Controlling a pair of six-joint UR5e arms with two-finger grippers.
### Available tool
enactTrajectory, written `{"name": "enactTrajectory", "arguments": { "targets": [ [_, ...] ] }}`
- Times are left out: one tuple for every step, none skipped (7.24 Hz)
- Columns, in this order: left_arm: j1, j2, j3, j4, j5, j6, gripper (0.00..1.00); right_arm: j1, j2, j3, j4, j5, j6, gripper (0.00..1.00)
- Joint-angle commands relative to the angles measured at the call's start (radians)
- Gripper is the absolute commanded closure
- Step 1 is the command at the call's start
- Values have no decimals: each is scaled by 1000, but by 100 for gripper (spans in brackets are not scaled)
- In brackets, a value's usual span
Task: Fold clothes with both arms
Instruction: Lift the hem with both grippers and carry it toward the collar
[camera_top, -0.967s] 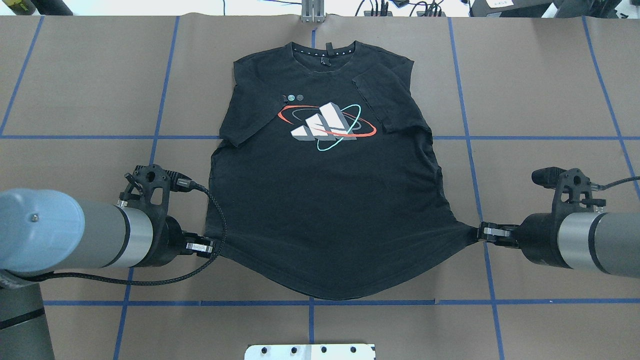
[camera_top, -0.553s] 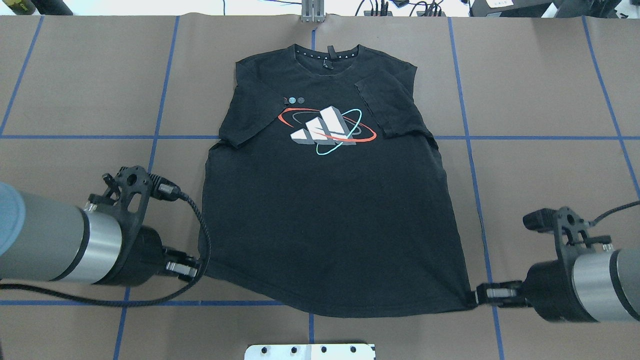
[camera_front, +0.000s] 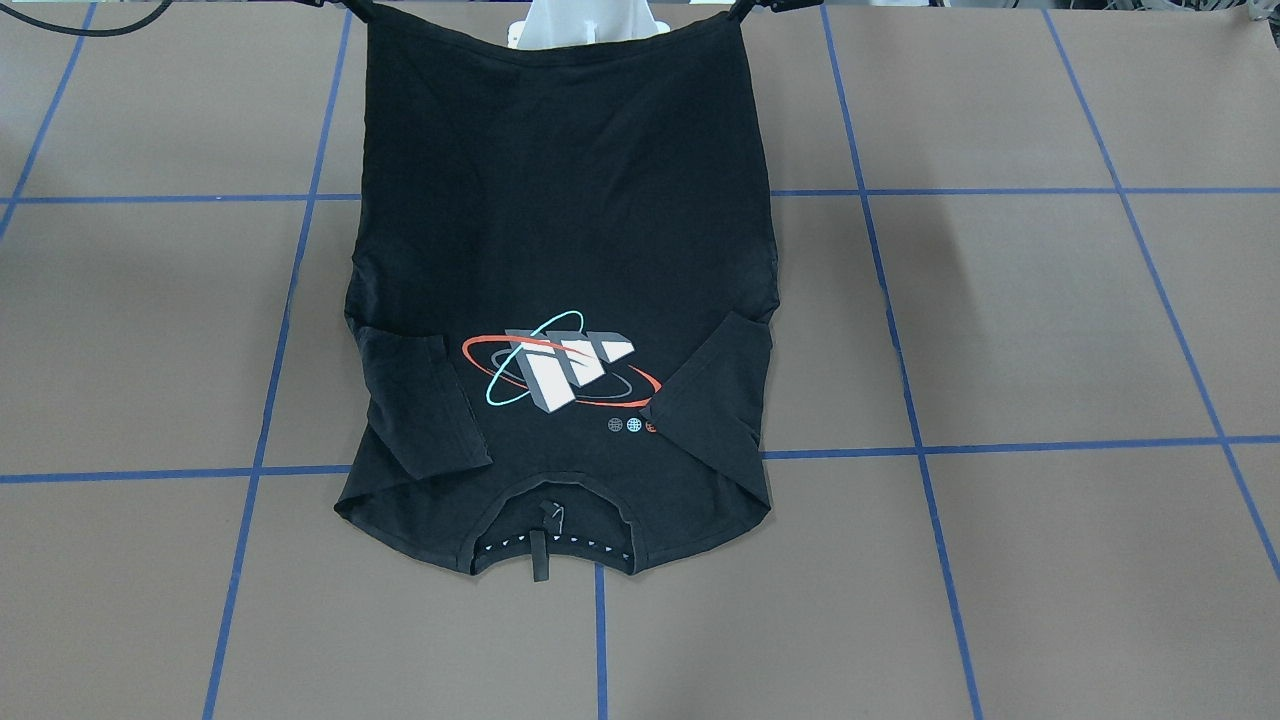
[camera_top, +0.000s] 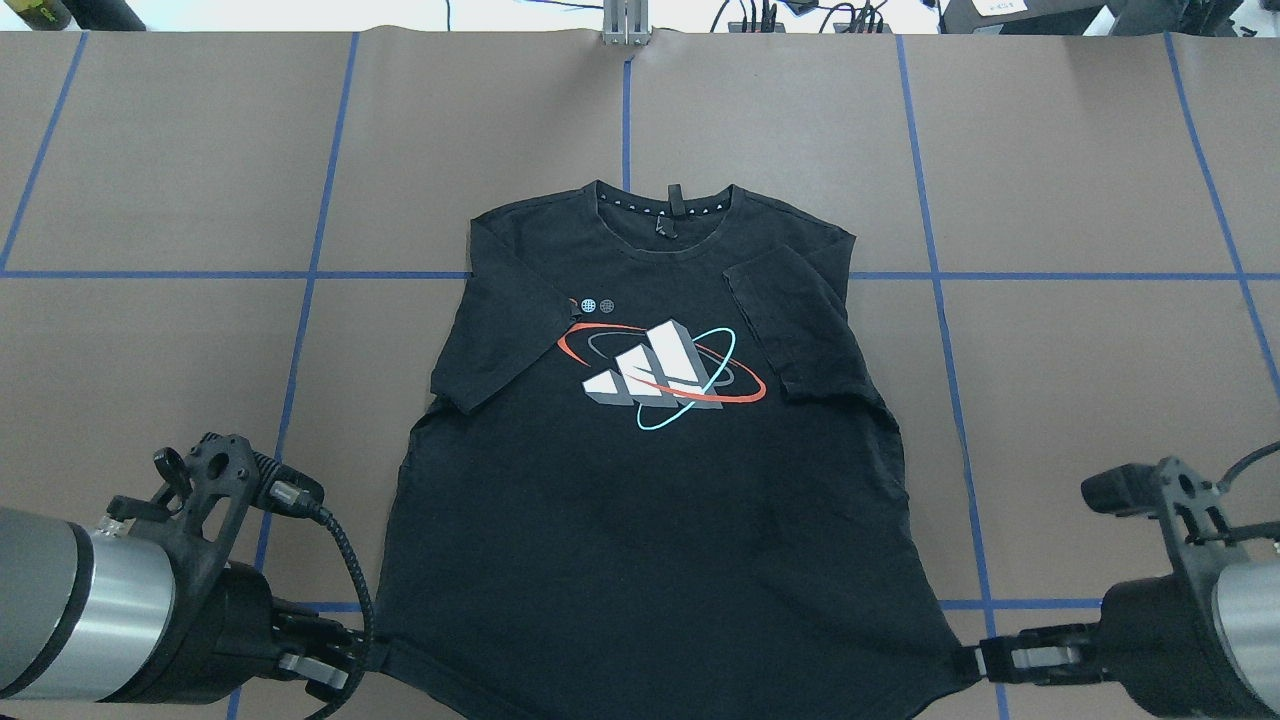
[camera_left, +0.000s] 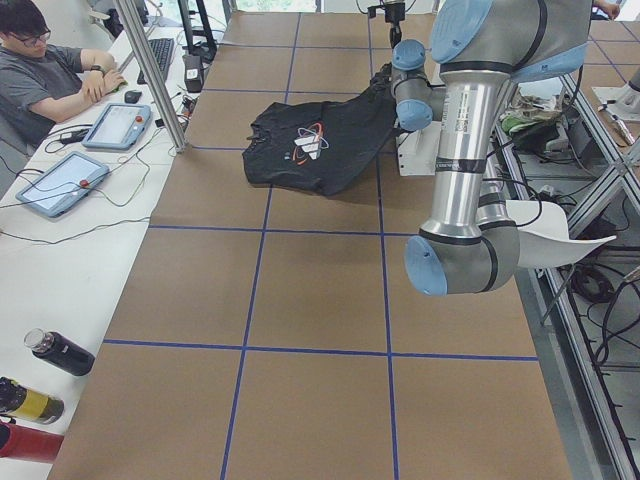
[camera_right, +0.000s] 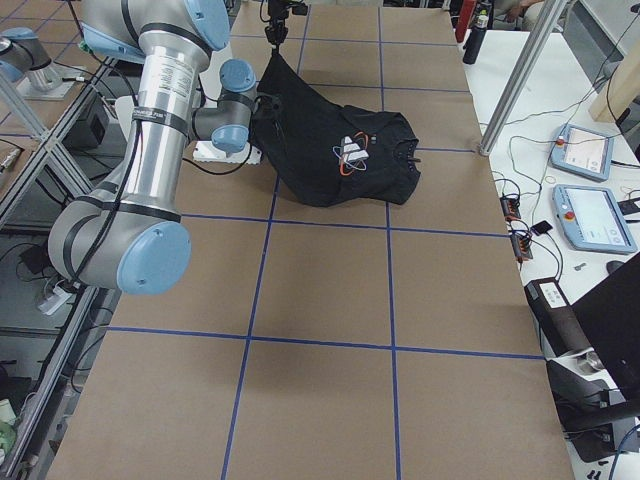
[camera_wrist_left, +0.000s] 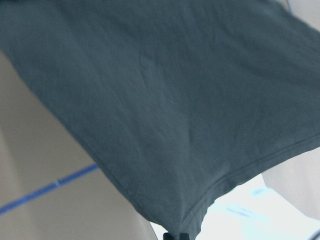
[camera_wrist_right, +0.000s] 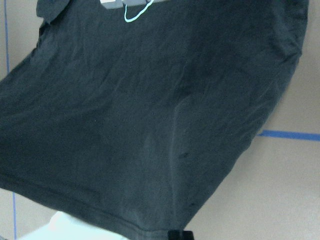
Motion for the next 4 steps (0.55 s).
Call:
{"name": "enactTrajectory", "arguments": {
  "targets": [
    [-57,-73,104,-1,123,-13,100,192,43,-74,-1,-3,-9,100],
    [-130,-130,182,-2,170,-11,100,276,139,-179,-1,-3,-43,100],
    [-208,-156,227,-2,182,-2,100,349,232,-288,-2,-3,-51,100],
    [-262,-170,263,-7,183,4,100,396,286,-356,-16,-16,-55,100]
  ]
}}
